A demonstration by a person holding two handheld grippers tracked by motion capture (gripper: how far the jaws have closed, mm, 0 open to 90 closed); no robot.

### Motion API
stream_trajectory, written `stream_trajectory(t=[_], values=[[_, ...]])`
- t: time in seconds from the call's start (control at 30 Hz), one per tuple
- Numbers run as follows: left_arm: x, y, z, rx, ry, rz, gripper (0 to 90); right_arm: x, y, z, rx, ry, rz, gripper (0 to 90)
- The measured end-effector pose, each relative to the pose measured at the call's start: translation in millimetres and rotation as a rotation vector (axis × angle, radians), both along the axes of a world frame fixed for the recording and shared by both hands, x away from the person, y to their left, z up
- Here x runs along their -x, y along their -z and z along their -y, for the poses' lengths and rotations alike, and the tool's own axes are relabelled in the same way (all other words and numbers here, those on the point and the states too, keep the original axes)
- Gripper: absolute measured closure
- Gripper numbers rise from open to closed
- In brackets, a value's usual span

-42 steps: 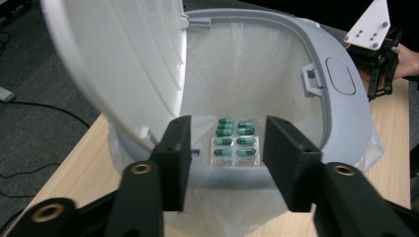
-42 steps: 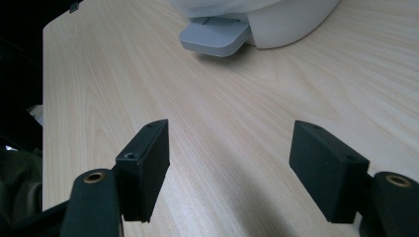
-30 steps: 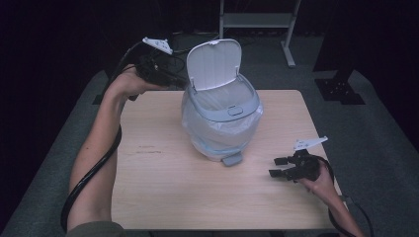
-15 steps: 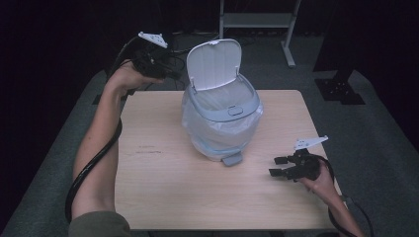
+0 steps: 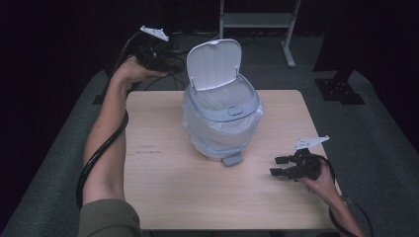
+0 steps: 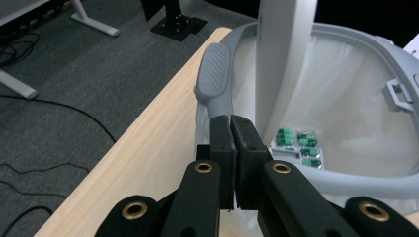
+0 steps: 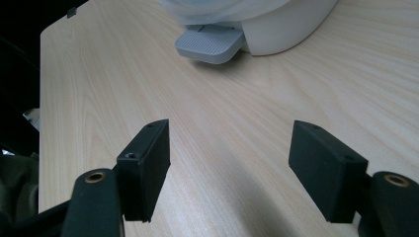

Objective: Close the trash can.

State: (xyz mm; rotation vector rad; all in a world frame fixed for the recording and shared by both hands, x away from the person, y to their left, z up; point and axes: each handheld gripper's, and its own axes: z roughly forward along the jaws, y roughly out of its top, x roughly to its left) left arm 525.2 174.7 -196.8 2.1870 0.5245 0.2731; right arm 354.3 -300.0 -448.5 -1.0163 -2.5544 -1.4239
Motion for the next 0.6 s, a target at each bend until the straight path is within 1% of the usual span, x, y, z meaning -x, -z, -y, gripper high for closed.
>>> stream_trajectory(t=[0.3, 0.37, 0.47, 0.6], values=[[-6.4, -3.9, 12.0, 0.006, 0.017, 0.0, 88.7, 0.0, -0.2, 1.6, -0.001, 0.001, 0.003, 31.1], [-6.9, -5.5, 15.5, 0.014, 0.025, -0.001, 88.6, 0.4, -0.4, 2.1, -0.001, 0.002, 0.003, 31.1], [-8.0, -6.6, 19.3, -0.005, 0.034, -0.012, 88.5, 0.8, -0.5, 3.0, -0.003, 0.004, 0.003, 31.1], [-9.2, -7.6, 22.0, -0.008, 0.045, -0.018, 88.6, 1.4, -0.7, 4.2, -0.002, 0.006, 0.004, 31.1]])
